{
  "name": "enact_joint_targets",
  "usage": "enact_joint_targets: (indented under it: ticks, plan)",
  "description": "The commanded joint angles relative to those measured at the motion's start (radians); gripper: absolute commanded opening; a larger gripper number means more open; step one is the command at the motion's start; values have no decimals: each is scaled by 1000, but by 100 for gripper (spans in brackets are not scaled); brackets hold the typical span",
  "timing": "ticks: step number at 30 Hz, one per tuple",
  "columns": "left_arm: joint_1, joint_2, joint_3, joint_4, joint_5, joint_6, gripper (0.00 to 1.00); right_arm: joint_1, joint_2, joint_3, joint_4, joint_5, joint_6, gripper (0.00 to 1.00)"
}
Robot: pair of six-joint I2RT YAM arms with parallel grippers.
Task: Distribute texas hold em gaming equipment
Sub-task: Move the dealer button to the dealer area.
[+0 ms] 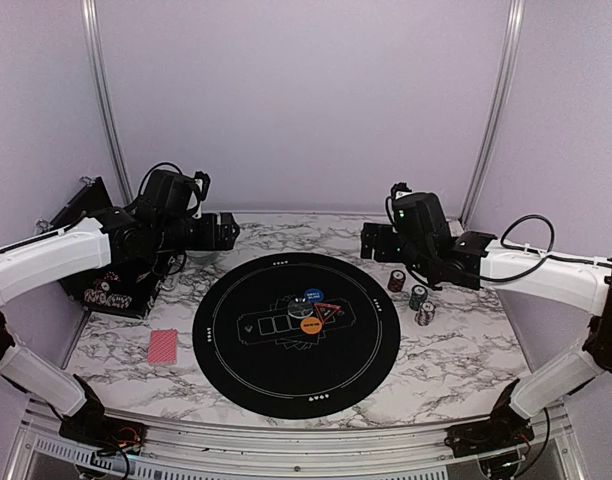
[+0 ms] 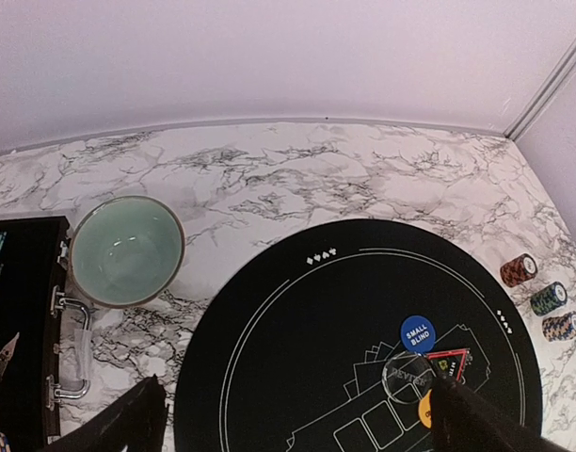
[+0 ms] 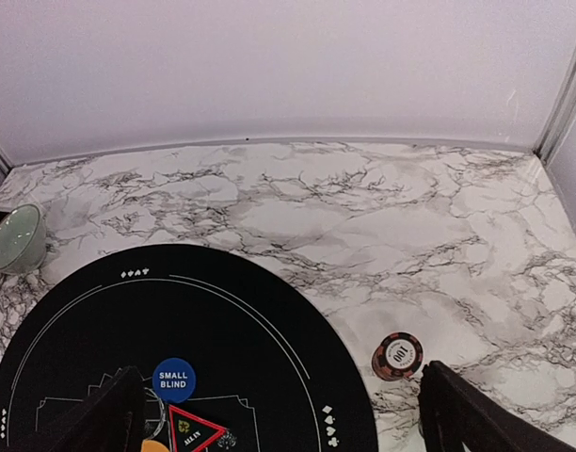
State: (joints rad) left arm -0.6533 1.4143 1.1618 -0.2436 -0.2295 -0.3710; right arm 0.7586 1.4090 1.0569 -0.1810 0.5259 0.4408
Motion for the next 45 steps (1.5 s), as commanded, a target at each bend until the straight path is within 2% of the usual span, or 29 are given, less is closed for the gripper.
enact_joint_targets:
  ticks: [1, 6, 13, 22, 35, 45]
  plan:
    - [4, -24, 3, 18, -22, -33, 99, -5, -32, 1, -7, 28, -9, 98]
    - [6, 10, 40, -18, 57, 19, 99, -4, -43, 8, -9, 30, -20, 98]
    - [-2, 97, 83, -73, 155, 19, 99, -5, -71, 12, -12, 12, -68, 98]
    - [-60, 201, 100, -72, 185, -10, 99, -5, -95, 27, -5, -4, -117, 98]
    - [-171, 401, 216, -146, 140, -27, 99, -5, -167, -8, 10, -15, -129, 98]
    - [-230, 598, 417, -278, 83, -20, 99, -5, -216, -52, 38, -15, -144, 98]
